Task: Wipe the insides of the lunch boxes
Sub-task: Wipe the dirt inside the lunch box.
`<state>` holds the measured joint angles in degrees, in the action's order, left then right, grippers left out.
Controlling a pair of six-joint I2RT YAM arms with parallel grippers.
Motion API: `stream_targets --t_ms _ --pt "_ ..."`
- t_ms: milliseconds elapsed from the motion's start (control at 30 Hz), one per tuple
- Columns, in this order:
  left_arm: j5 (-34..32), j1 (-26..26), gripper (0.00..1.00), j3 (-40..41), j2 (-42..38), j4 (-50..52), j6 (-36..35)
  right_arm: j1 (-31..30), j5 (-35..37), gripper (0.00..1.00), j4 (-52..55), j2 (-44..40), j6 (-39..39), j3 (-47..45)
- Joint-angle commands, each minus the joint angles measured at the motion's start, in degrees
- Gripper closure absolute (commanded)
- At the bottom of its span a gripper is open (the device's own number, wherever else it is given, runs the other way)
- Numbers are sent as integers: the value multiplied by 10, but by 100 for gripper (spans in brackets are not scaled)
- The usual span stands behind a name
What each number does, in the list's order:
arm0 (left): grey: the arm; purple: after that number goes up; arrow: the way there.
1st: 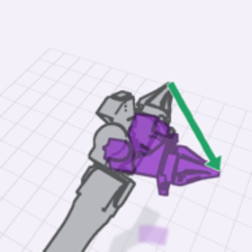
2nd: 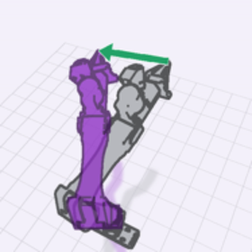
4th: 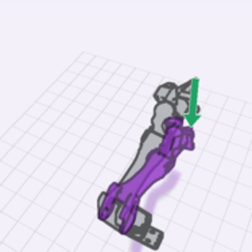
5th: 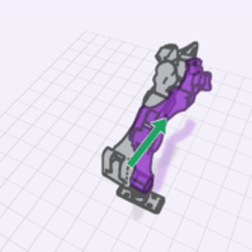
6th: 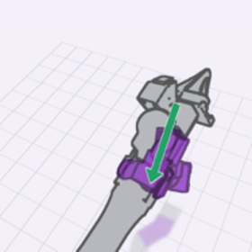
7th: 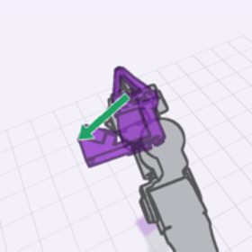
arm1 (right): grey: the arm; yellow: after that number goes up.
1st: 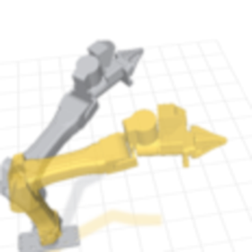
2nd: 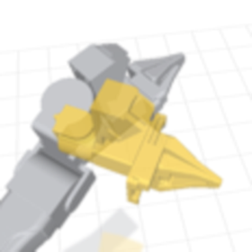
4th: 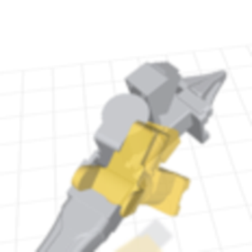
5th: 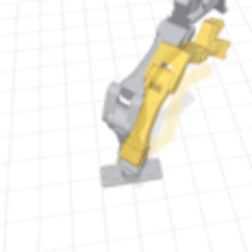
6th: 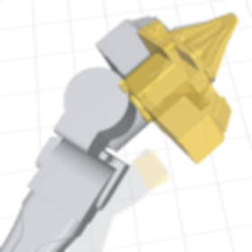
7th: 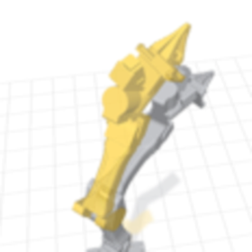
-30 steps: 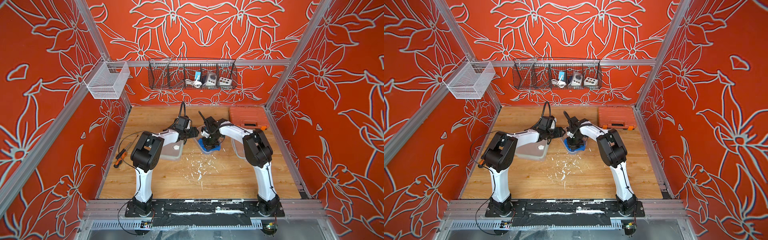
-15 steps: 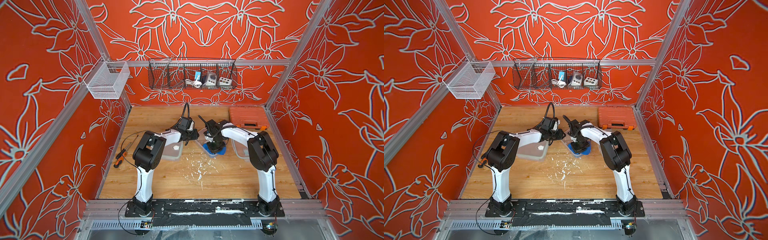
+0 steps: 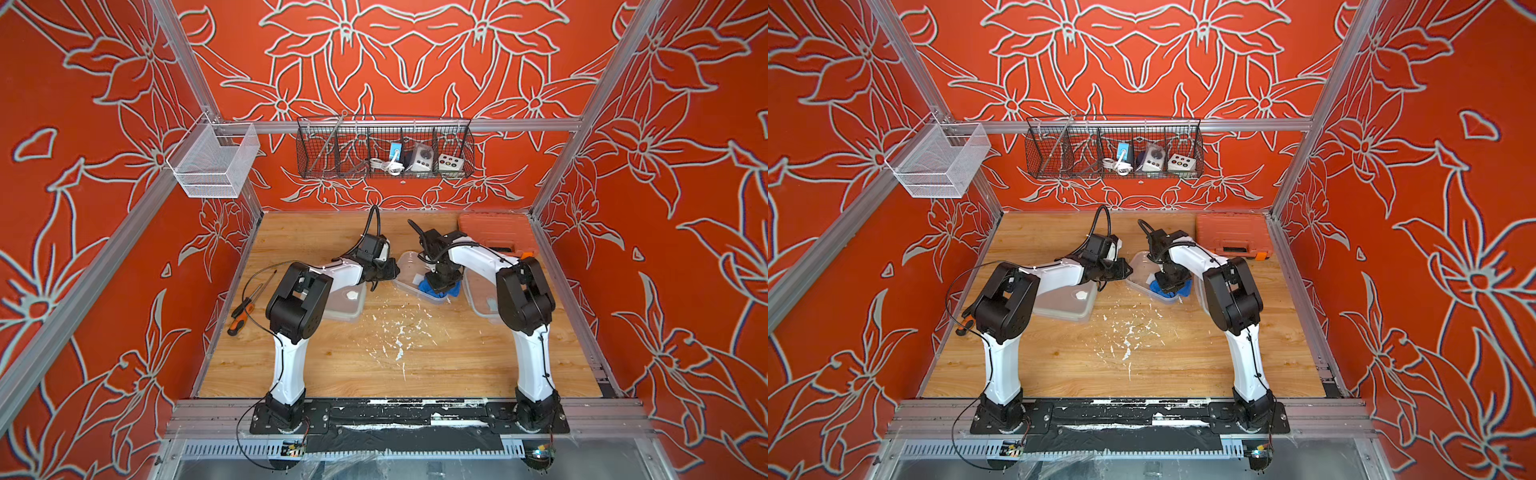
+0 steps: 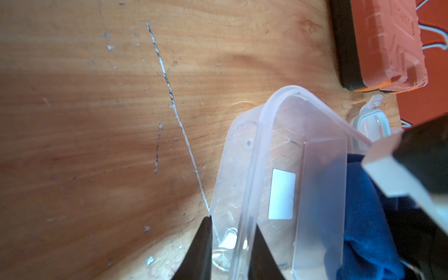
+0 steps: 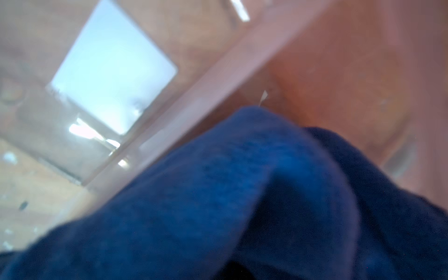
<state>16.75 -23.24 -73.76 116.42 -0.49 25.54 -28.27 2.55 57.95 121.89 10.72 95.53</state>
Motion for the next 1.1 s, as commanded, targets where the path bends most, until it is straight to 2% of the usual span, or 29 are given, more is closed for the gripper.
stream_targets --t_ms 0,100,233,300,467,600,733,867,967,1067 --pt "-21 13 77 20 -10 8 -8 26 45 100 -19 11 44 -10" --pt "-10 13 77 31 -13 2 -9 29 35 100 -61 20 70 -8" --pt "2 13 77 37 -16 1 -11 34 -12 100 -130 29 118 -5" --pt "5 12 77 39 -18 1 -12 37 -47 100 -174 30 142 -6" --pt "9 12 77 42 -19 1 -14 32 -201 100 -228 63 169 38" --pt "8 12 77 32 -15 5 -16 7 -307 100 -165 91 112 76" --pt "3 21 76 11 -5 18 -21 -14 -402 100 -103 72 49 25" --pt "4 38 76 -9 4 22 -24 -17 -422 100 -47 12 -19 -63" --pt "-3 40 76 -37 17 38 -38 -12 -424 100 -13 -36 -58 -87" --pt "-3 40 76 -57 27 44 -38 -3 -443 100 -17 -65 -51 -80"
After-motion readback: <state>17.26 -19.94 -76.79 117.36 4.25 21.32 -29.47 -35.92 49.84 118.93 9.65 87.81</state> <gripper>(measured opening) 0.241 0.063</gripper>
